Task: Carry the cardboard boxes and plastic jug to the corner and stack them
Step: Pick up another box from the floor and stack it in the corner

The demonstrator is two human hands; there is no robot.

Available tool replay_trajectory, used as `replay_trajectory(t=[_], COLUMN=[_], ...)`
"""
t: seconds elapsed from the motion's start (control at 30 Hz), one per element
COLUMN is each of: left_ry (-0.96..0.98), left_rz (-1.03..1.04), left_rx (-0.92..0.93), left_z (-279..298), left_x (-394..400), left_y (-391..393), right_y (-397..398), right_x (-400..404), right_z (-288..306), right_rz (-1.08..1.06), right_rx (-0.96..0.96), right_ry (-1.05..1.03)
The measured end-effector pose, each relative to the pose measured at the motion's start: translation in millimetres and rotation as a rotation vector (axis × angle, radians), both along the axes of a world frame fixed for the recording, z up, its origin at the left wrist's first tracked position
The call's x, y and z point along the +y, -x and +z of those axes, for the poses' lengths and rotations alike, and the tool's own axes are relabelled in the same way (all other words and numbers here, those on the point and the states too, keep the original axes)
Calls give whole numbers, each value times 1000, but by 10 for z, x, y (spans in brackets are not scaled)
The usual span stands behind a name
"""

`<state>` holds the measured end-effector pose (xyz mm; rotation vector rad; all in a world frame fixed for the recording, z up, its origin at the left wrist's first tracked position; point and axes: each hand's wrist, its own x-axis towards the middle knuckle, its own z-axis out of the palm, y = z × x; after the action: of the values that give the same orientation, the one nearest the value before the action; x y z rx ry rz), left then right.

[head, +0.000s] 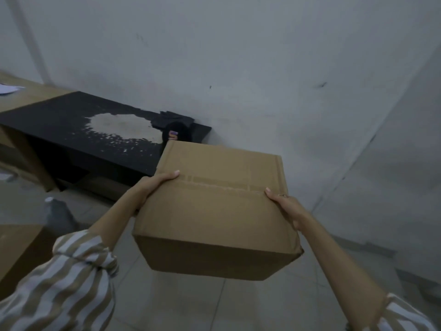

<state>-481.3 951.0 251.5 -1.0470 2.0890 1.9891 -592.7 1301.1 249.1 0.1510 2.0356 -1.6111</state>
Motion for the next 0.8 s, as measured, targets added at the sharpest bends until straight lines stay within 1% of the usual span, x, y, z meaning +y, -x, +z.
replay_trajectory(t=[0.1,0.2,0.37,0.47,0.57,0.7,0.8], left_ry=[31,72,218,187,157,193,213], left_rz=[-12,5,-15,-13,-39,-32,-35], left_rx=[2,1,-80,-146,-169,-193,-238], left_z=[-26,-127,-566,-905,-1310,-1949,-2363], left_x=[343,491,422,220,-26,-273,-433], left_y=[389,809,1574,2077,2628,3358,3815], right_y=[358,744,1308,1729,2238,2871,3227], right_x=[295,427,304,127,-115,-432,-614], right_z=[-32,-135,-540,-878,-1295,-1934,-2441], right_rz=[-9,-9,-22,-43,-107,-151,-180], right_rx=[-7,-14,-46,-52,-66,-122,-117], right_ry=[1,-5,-10,-10,-26,-39,-103])
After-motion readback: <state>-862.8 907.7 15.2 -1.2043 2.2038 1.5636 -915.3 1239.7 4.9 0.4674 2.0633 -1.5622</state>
